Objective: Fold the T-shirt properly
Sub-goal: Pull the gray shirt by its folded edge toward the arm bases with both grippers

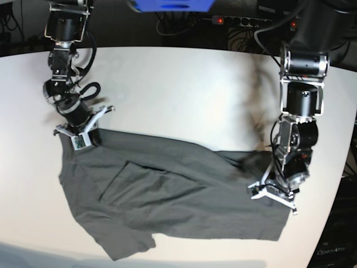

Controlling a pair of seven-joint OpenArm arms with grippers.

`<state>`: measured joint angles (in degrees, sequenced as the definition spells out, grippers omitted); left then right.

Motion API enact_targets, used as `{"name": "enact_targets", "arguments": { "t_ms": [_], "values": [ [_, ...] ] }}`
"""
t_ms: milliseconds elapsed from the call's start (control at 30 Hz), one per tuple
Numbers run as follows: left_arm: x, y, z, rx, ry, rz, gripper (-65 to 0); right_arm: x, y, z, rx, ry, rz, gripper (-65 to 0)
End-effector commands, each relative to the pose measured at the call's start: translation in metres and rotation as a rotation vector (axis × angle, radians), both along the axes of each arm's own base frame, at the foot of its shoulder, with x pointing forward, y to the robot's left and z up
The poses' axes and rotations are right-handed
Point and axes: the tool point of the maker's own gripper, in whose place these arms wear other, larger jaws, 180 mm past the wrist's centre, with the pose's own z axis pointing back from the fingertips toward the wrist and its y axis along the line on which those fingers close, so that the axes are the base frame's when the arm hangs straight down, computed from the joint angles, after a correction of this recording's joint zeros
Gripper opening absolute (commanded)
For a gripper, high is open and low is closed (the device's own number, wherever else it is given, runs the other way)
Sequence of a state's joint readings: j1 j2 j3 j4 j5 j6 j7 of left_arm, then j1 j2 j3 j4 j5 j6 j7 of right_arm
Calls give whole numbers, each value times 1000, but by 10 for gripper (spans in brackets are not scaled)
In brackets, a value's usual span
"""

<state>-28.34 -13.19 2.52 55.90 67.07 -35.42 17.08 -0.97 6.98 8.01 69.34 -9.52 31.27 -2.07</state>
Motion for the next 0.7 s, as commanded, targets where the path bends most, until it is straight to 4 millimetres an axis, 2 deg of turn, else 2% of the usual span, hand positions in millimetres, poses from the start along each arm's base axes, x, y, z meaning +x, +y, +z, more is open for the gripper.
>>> {"name": "enact_targets", "arguments": {
  "t_ms": [0, 267, 400, 533, 667],
  "values": [
    [18, 5, 28, 14, -78, 5, -627, -2, -5, -4, -31, 31, 2, -646],
    [0, 10, -5, -11, 4, 32, -627, -2, -5, -4, -31, 31, 2, -646],
    [-18, 20, -27, -30, 50, 66, -626, -2, -7, -4, -36, 31, 2, -646],
    [-22, 33, -27, -59, 45, 118, -626, -2, -7, -4, -37, 31, 2, -646],
    [-30, 37, -35, -63, 61, 132, -626, -3, -8, -5, -37, 34, -1, -646]
  ]
}}
